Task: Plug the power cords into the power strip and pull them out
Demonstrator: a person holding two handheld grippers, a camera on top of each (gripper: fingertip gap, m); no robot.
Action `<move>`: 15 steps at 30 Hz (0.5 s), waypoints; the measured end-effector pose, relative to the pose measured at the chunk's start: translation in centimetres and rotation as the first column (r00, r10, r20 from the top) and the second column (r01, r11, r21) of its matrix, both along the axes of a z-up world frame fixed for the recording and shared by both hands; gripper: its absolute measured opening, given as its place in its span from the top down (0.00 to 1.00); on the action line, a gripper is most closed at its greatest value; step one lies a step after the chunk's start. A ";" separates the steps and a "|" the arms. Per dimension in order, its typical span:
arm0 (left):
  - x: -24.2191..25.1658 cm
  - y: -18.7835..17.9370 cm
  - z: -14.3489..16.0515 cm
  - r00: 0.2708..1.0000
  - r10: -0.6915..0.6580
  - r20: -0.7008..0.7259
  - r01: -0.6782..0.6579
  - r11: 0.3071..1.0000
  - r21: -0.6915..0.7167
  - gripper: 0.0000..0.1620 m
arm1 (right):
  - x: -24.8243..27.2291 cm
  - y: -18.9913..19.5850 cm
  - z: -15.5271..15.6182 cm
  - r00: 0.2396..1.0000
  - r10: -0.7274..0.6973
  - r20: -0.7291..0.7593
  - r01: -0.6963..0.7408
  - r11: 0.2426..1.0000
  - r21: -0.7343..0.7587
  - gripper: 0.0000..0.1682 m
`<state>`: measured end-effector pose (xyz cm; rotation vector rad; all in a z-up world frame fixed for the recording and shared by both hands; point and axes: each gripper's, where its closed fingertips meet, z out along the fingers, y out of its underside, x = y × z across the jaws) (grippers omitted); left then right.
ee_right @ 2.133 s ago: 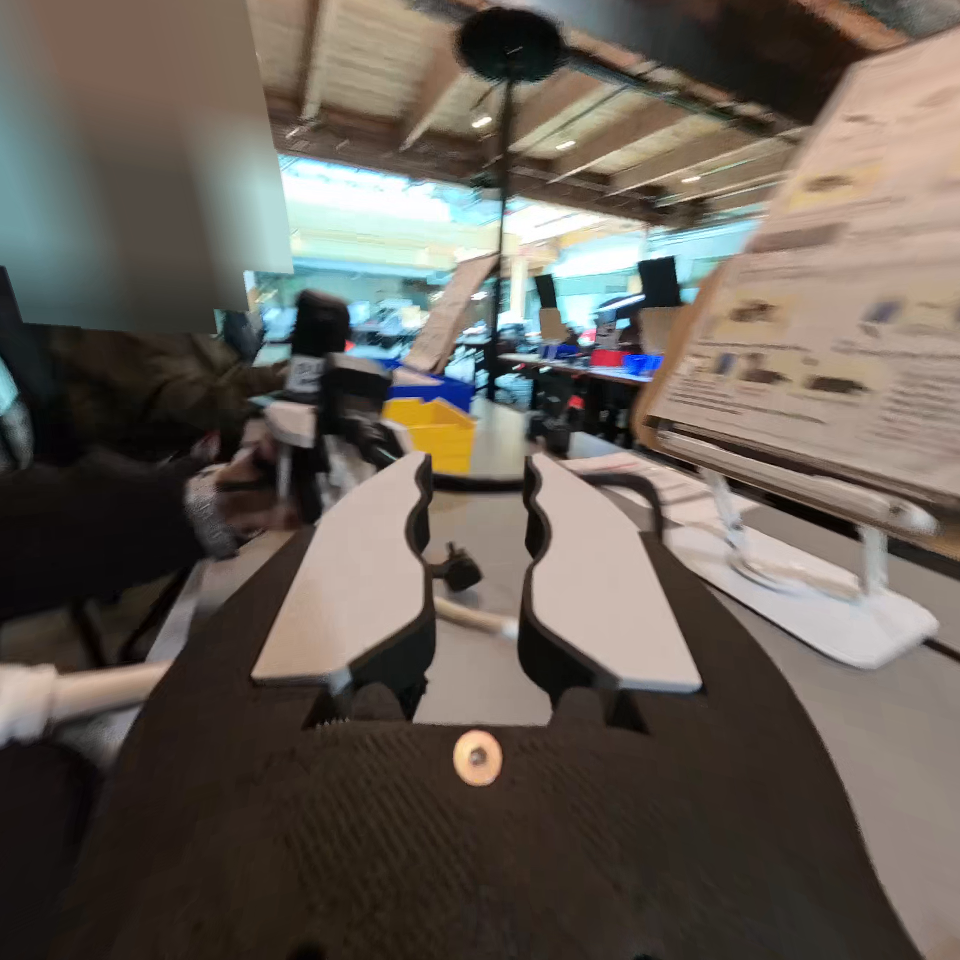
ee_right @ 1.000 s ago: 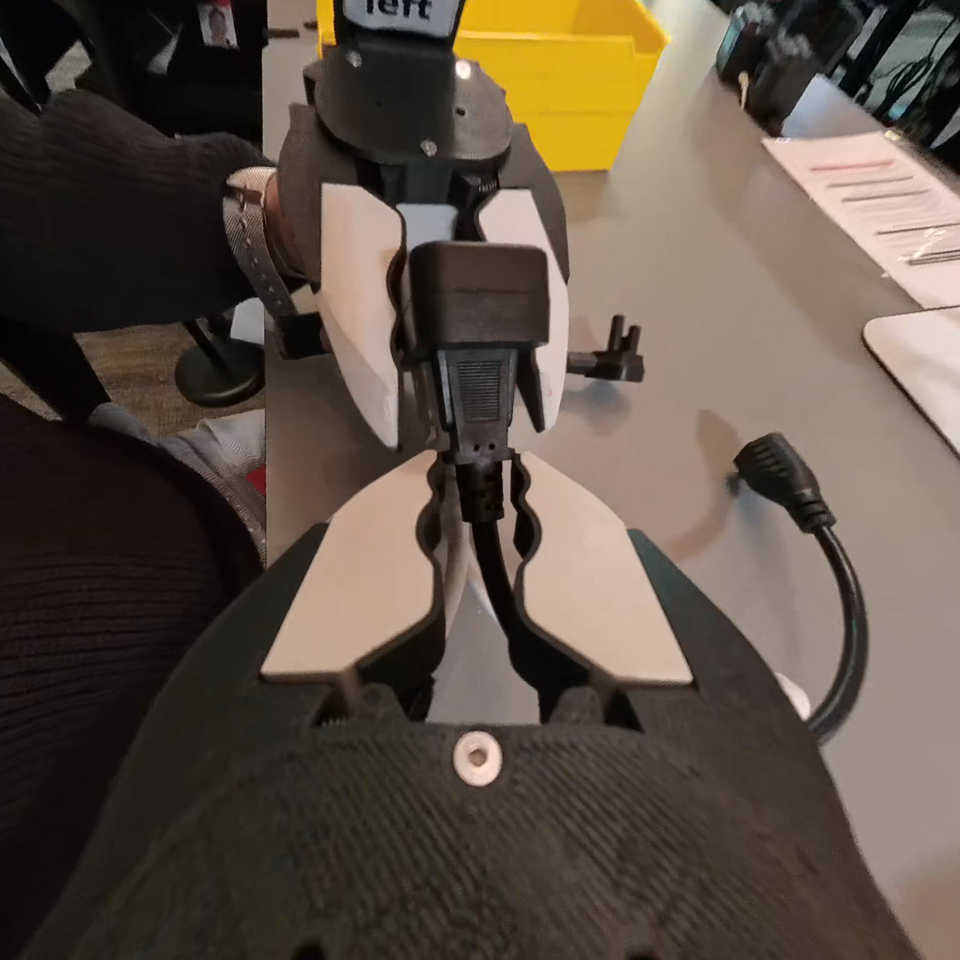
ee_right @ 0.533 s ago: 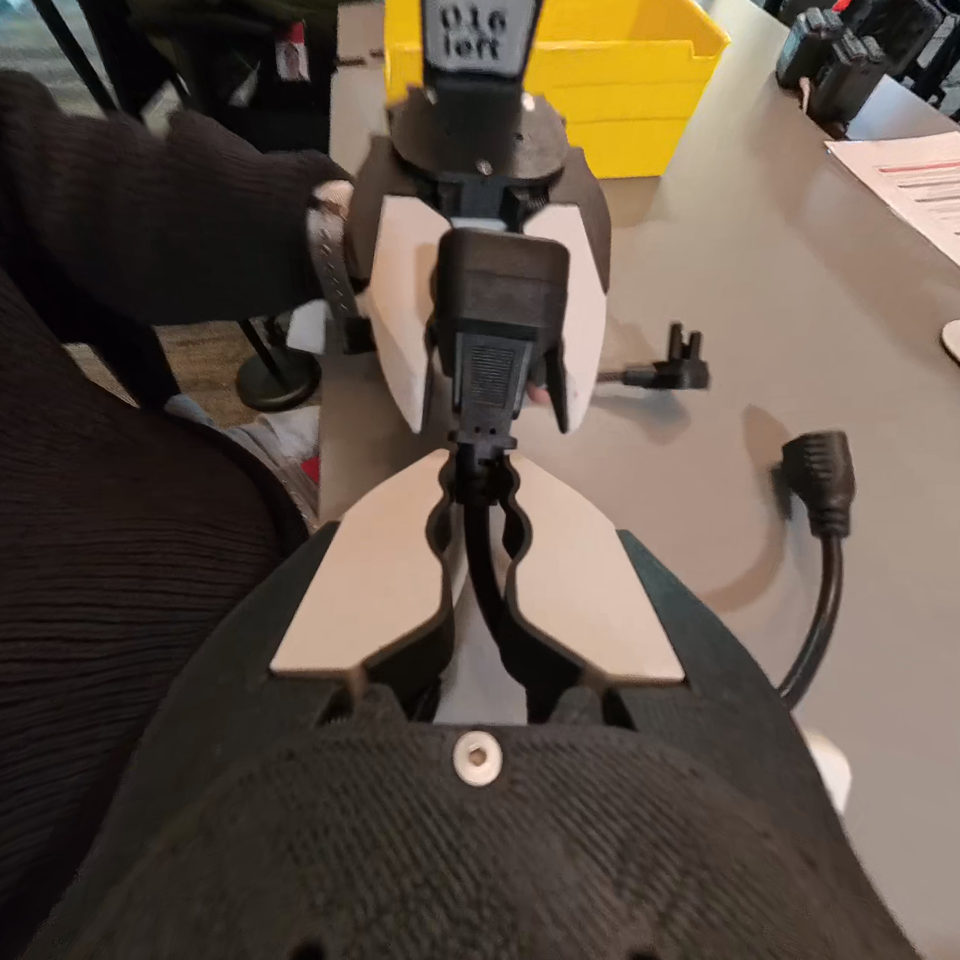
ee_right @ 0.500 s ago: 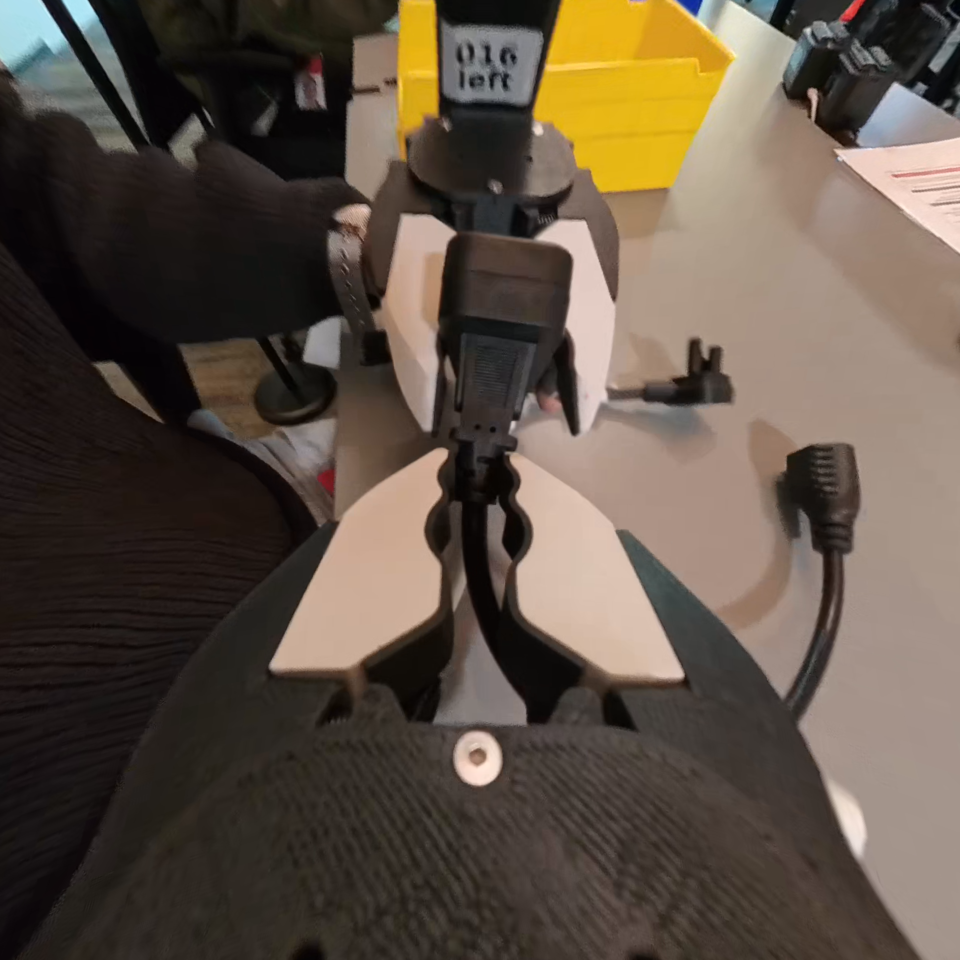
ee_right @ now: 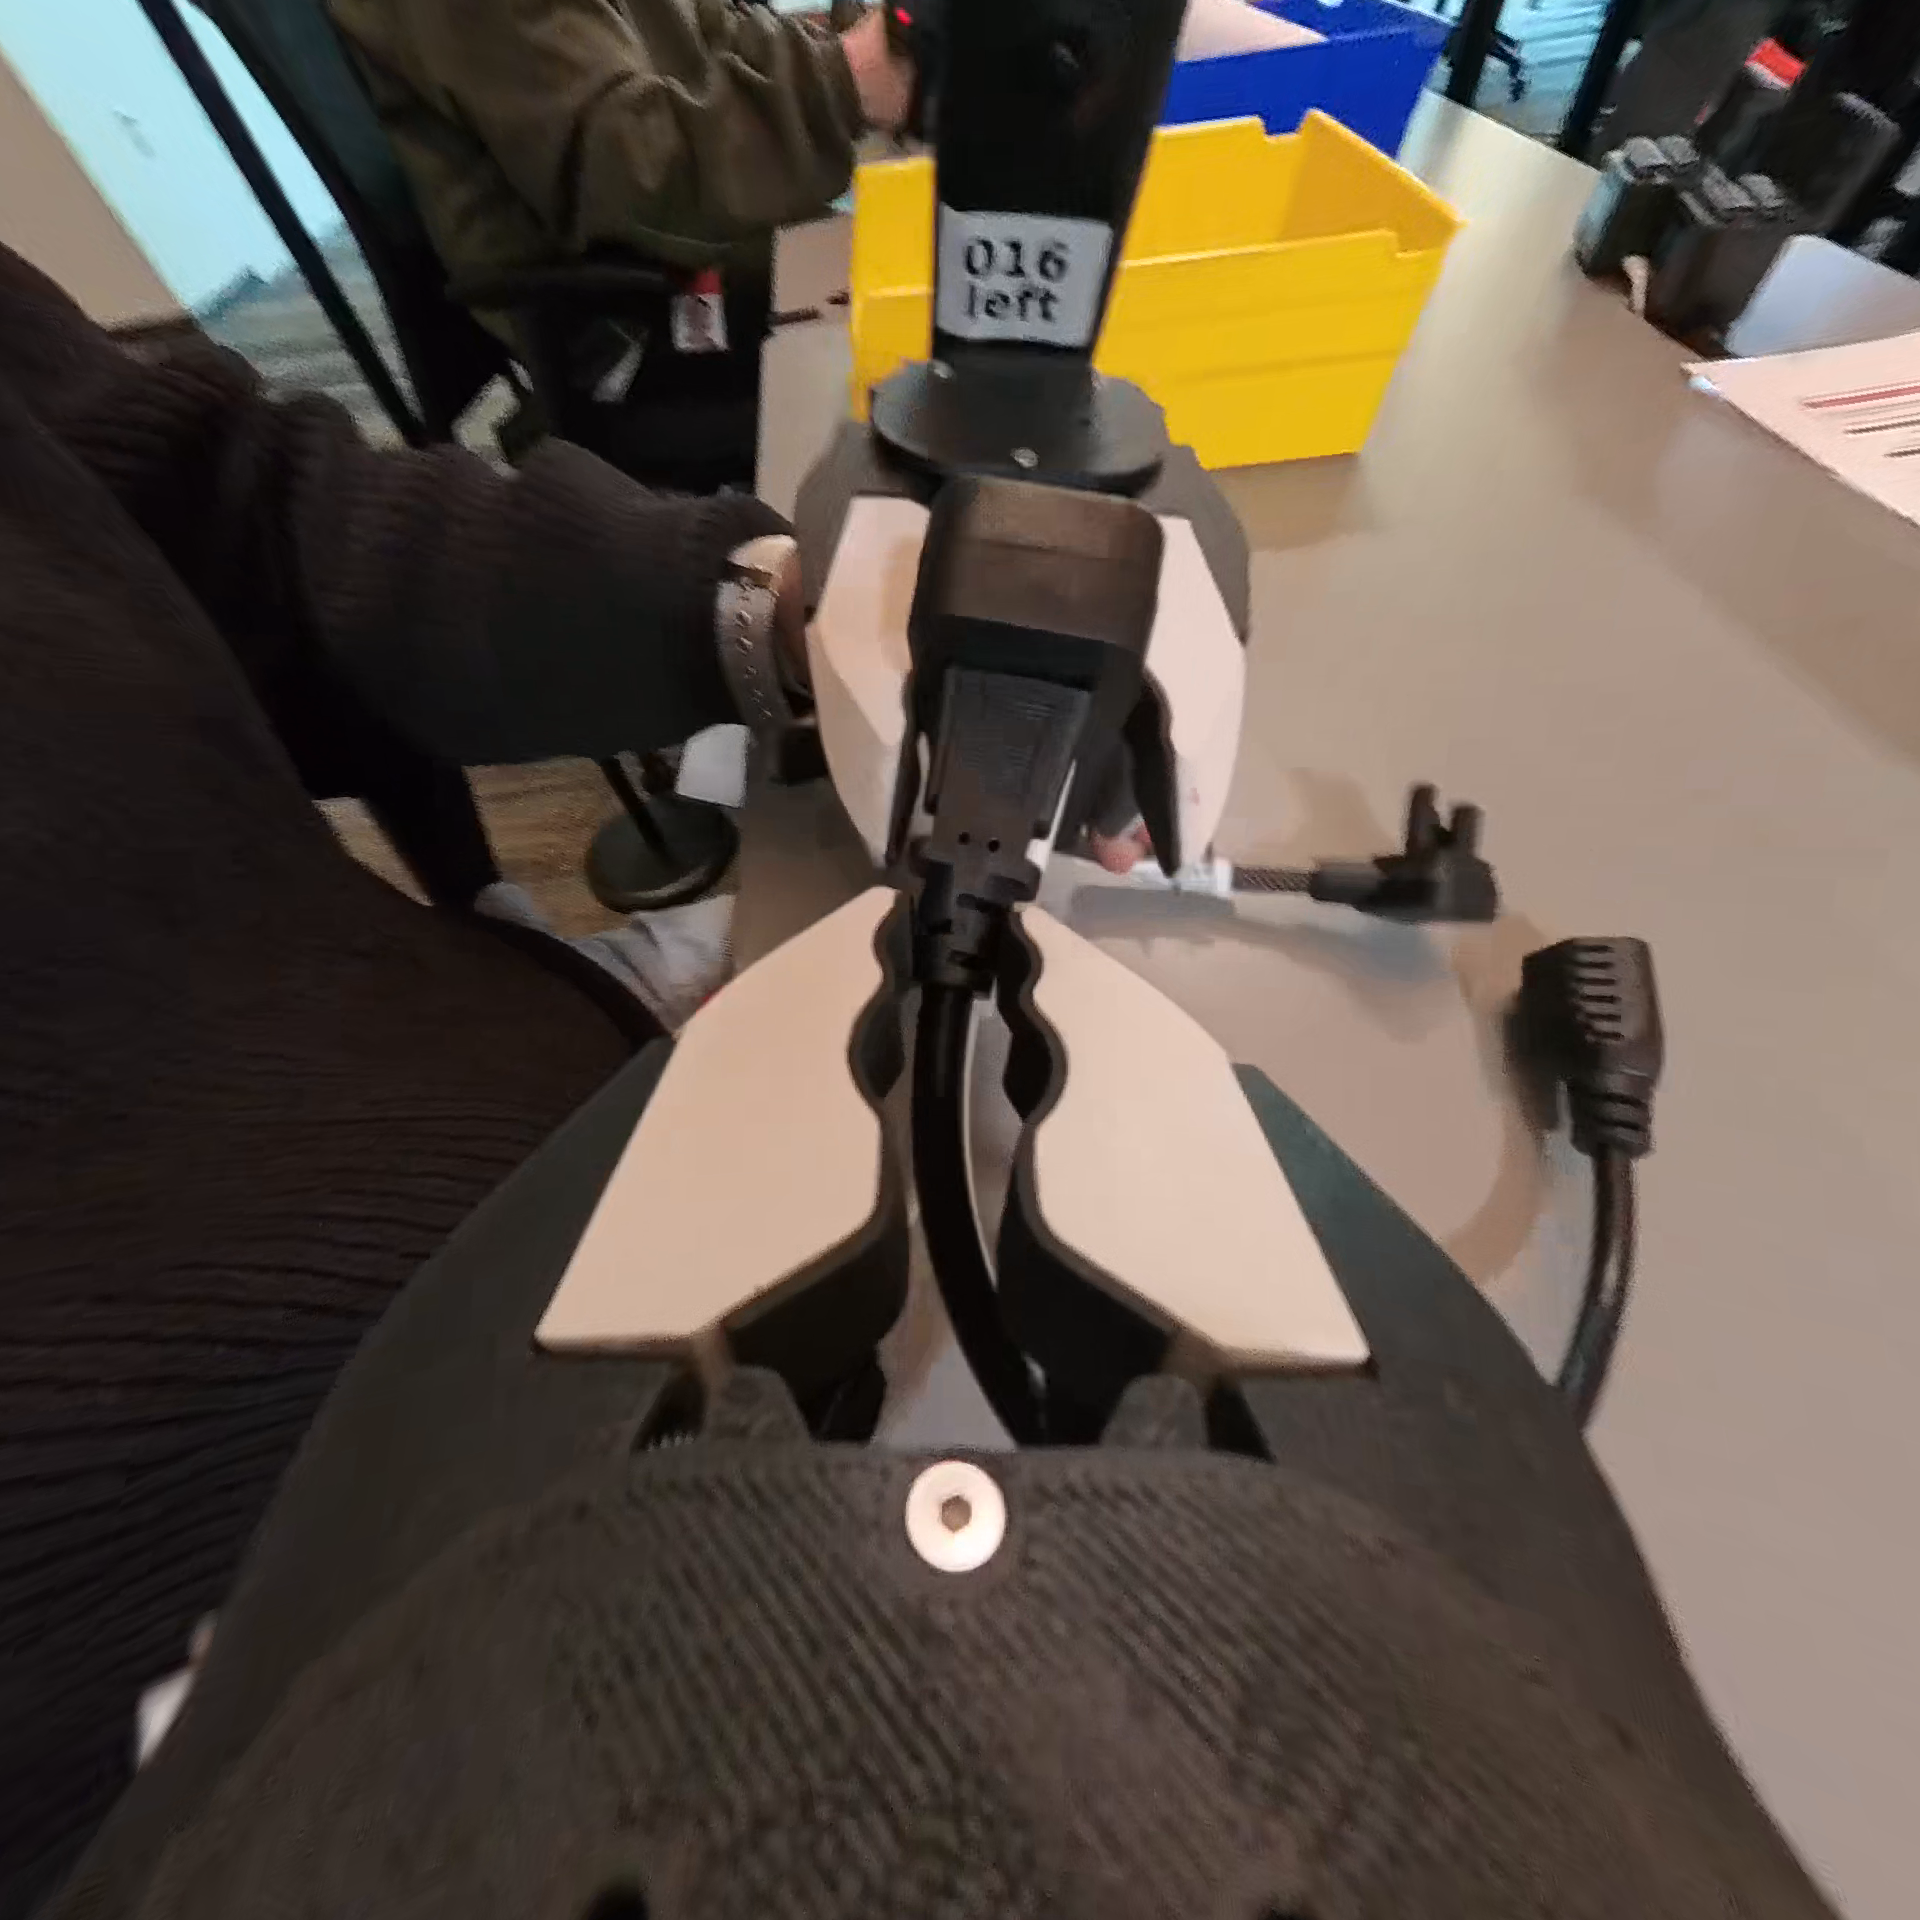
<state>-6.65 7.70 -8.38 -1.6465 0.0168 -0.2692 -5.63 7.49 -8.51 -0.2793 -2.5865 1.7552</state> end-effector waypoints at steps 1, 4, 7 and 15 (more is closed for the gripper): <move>-0.1 0.0 0.0 0.999 -0.013 0.039 0.013 1.000 0.015 0.67 | 0.0 0.0 0.1 1.000 0.003 0.029 -0.003 1.000 -0.019 0.90; -0.4 0.1 0.5 0.989 -0.027 0.148 0.019 0.998 0.053 0.67 | -0.8 0.1 0.7 0.996 -0.023 0.090 0.031 0.996 -0.087 0.90; -1.1 0.4 0.4 0.983 0.049 0.178 -0.052 0.999 0.009 0.68 | -2.0 0.7 0.5 0.993 -0.118 -0.005 0.118 0.993 -0.016 0.91; 0.2 -0.2 1.0 0.999 -0.033 0.036 0.031 0.997 0.067 0.67 | 0.2 0.2 1.1 1.000 -0.007 0.012 0.008 0.999 -0.040 0.90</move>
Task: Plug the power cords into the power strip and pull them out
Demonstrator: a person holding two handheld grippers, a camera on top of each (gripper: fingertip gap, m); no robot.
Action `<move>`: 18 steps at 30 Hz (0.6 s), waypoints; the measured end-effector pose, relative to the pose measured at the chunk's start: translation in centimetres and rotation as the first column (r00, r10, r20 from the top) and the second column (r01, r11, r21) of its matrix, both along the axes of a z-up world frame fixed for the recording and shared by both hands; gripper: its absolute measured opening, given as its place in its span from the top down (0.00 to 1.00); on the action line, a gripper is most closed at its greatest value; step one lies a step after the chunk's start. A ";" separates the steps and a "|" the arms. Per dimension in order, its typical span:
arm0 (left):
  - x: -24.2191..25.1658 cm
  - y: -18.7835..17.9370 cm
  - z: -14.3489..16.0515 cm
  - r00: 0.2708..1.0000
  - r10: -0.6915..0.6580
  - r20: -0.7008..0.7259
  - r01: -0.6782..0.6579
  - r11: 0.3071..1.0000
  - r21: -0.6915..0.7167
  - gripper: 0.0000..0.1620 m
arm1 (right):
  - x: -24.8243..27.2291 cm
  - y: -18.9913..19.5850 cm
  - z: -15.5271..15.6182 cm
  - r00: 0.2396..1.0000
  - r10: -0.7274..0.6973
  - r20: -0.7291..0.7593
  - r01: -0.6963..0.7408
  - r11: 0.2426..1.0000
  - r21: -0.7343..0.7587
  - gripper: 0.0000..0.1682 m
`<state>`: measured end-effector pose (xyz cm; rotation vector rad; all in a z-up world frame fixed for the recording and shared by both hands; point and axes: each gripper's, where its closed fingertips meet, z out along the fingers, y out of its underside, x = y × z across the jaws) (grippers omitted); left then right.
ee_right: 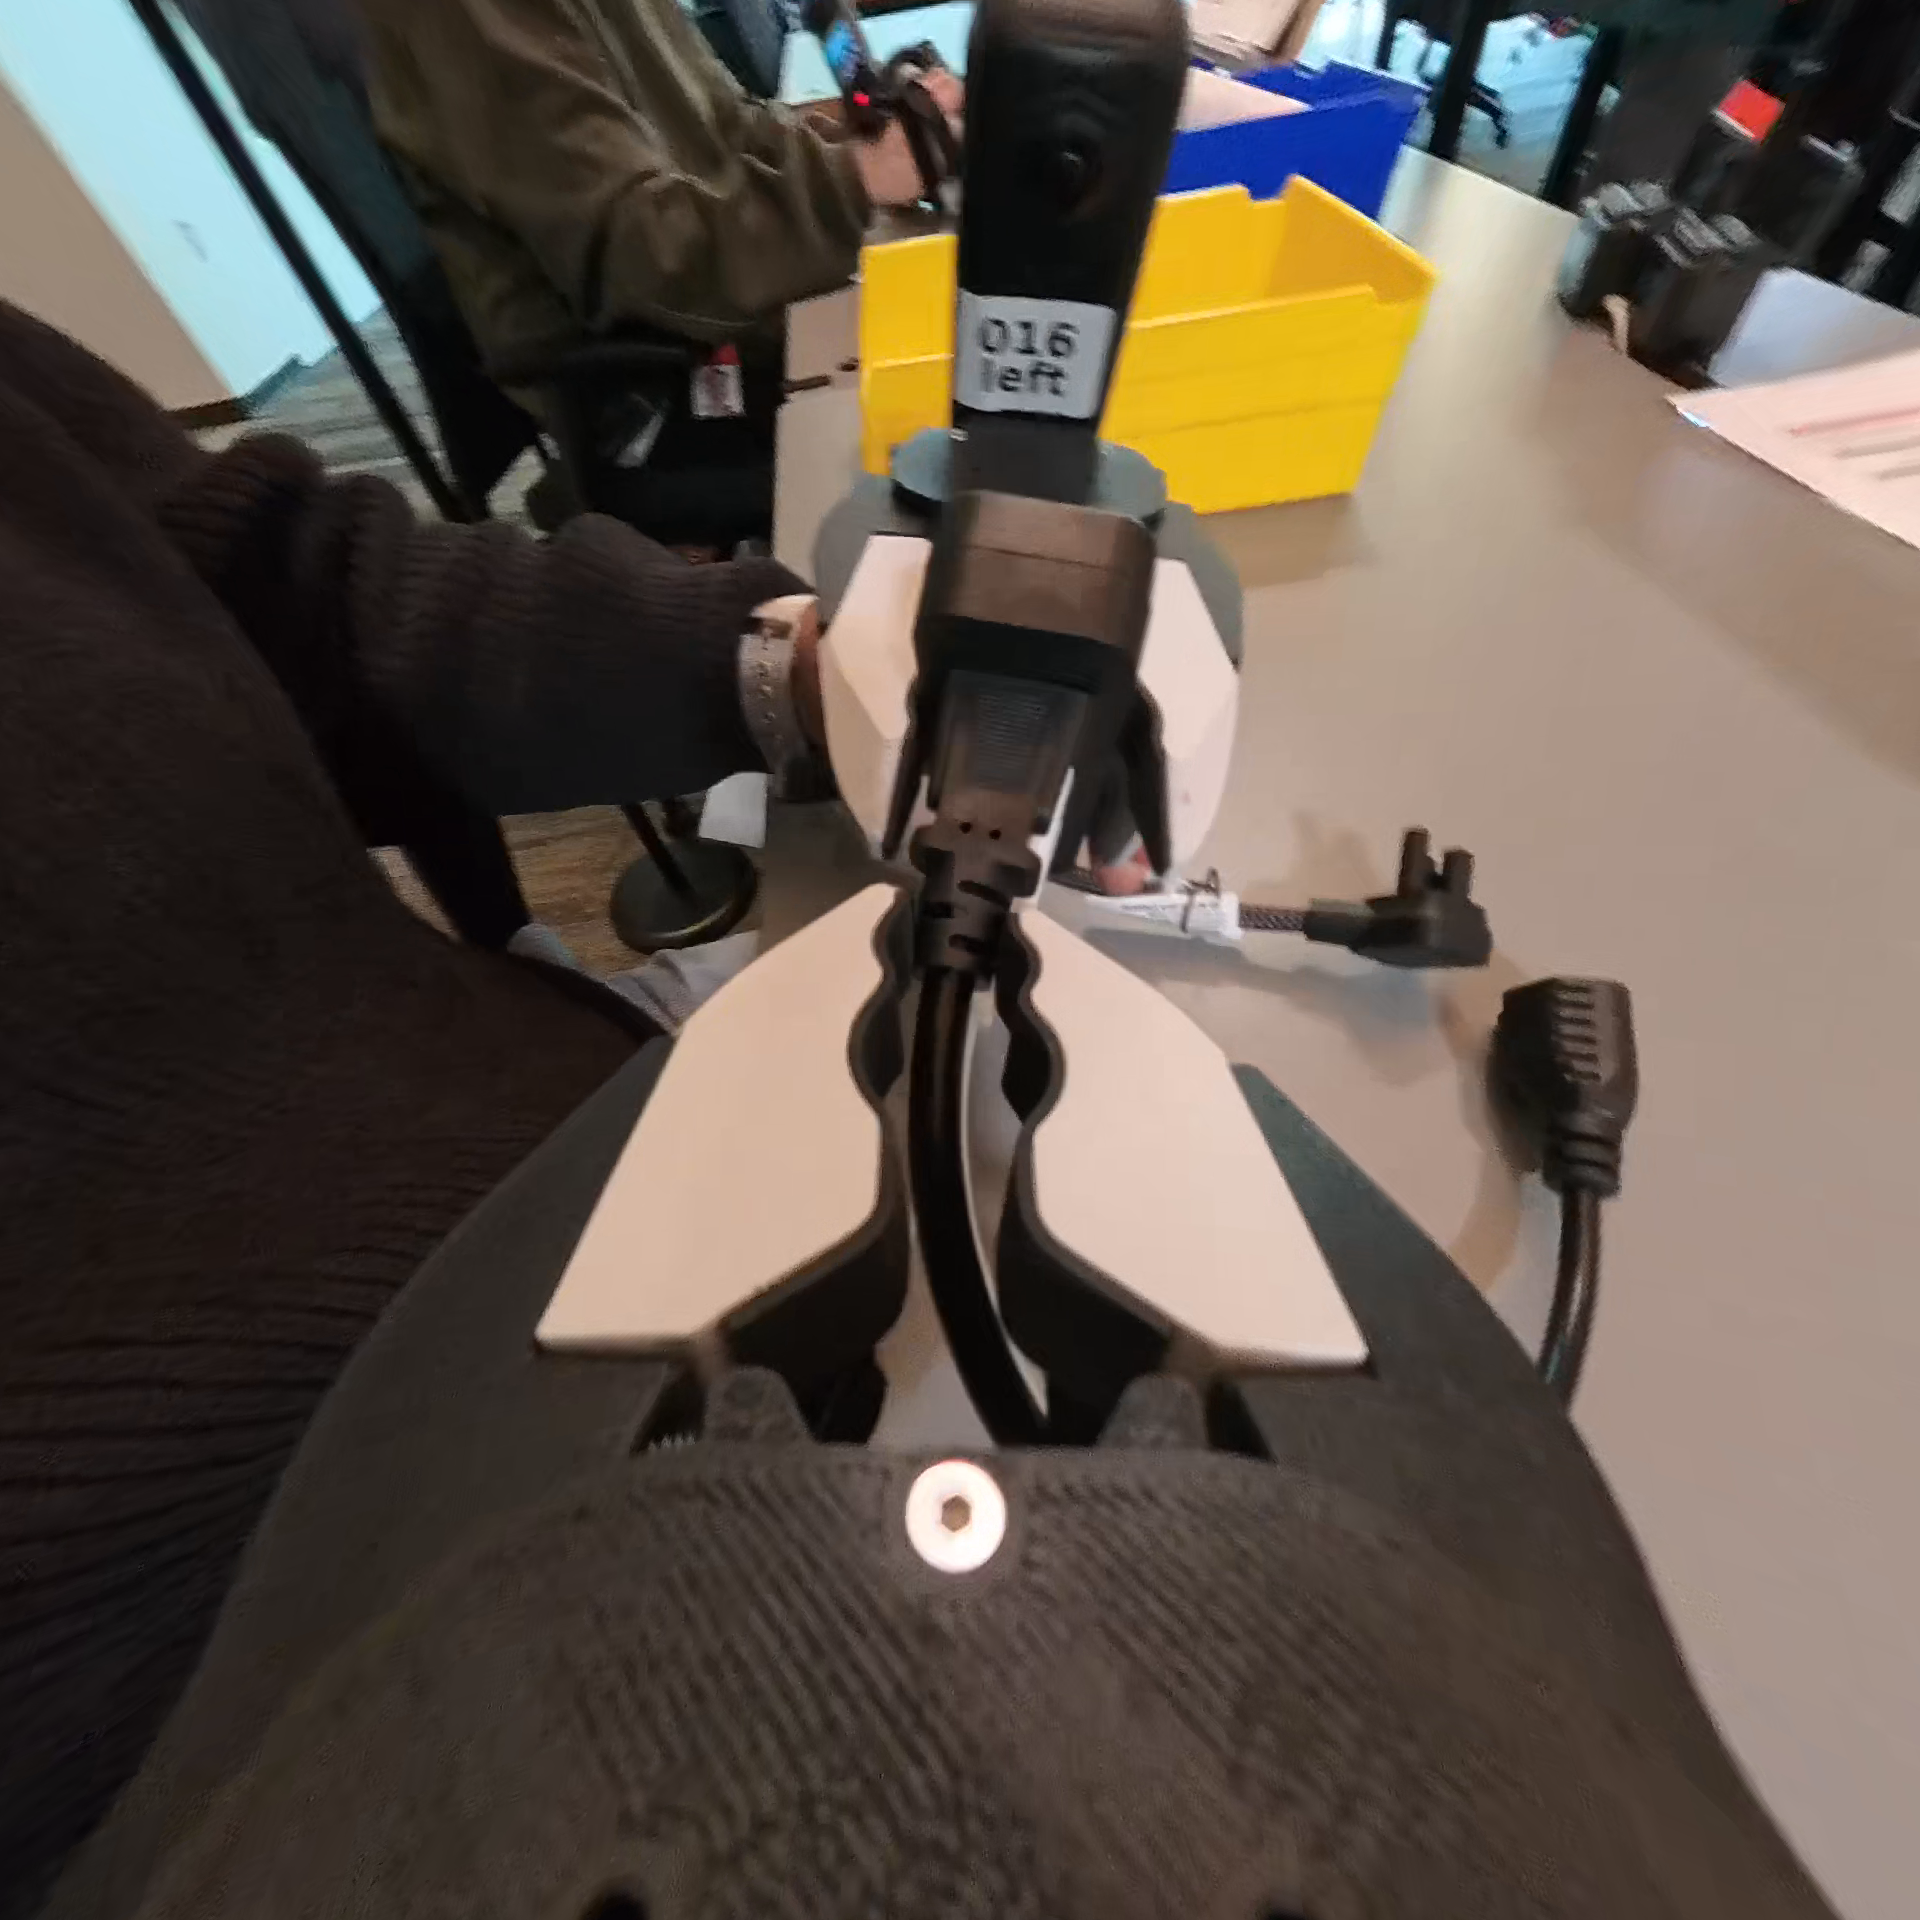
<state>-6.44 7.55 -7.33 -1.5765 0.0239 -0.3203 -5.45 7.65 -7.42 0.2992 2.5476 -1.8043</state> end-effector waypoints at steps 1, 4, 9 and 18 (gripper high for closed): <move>-0.1 0.1 0.0 1.000 0.000 0.021 0.000 1.000 0.006 0.67 | -0.2 0.1 -0.1 1.000 -0.006 0.013 0.006 1.000 -0.002 0.90; -1.2 0.2 -0.7 0.996 0.063 0.058 -0.061 0.998 -0.035 0.68 | -1.5 0.4 -0.9 0.996 -0.087 0.003 0.087 0.995 0.040 0.90; -1.7 0.4 0.0 0.984 0.131 0.122 -0.125 0.991 -0.051 0.68 | -2.9 1.0 -0.7 0.988 -0.149 0.032 0.149 0.989 0.009 0.90; -1.4 0.3 -0.3 0.988 0.048 0.147 -0.048 0.999 -0.007 0.68 | -2.0 0.8 -0.5 0.989 -0.046 0.142 0.057 0.996 -0.073 0.91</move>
